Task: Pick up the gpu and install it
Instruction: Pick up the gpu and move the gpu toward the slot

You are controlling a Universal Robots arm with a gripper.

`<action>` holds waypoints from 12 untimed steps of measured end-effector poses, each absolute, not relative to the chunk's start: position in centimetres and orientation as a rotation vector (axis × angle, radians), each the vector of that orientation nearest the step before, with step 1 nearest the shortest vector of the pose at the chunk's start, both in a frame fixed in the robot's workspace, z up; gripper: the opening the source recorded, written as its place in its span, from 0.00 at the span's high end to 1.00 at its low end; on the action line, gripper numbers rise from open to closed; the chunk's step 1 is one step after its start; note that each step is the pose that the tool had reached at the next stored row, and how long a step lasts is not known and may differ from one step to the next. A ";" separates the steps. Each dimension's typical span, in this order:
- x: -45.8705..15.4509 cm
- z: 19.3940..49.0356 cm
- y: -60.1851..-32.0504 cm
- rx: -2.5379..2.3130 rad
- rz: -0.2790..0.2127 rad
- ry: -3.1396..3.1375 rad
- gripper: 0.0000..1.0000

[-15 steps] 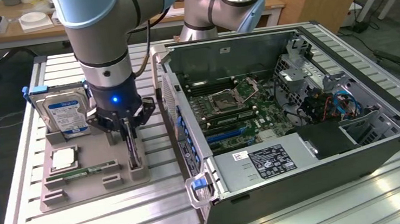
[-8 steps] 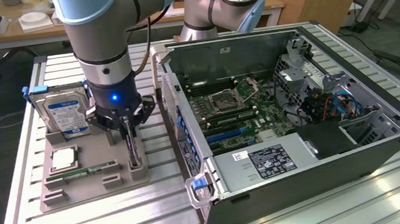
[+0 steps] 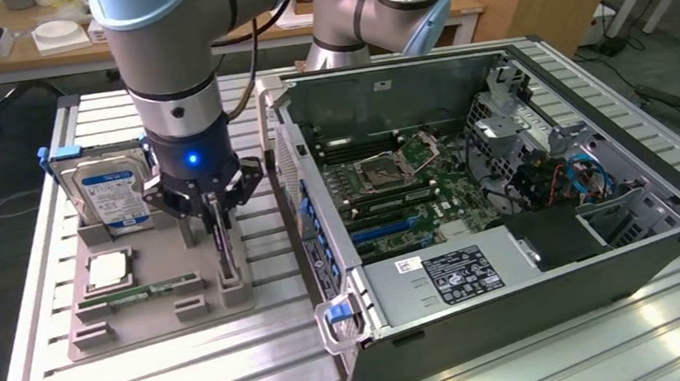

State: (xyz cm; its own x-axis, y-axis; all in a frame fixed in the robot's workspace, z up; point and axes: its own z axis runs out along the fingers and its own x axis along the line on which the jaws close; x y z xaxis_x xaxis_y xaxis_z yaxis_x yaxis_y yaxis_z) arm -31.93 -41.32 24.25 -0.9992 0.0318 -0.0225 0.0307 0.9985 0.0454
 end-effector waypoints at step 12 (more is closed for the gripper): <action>-31.9 25.3 -41.3 0.049 0.070 3.117 0.72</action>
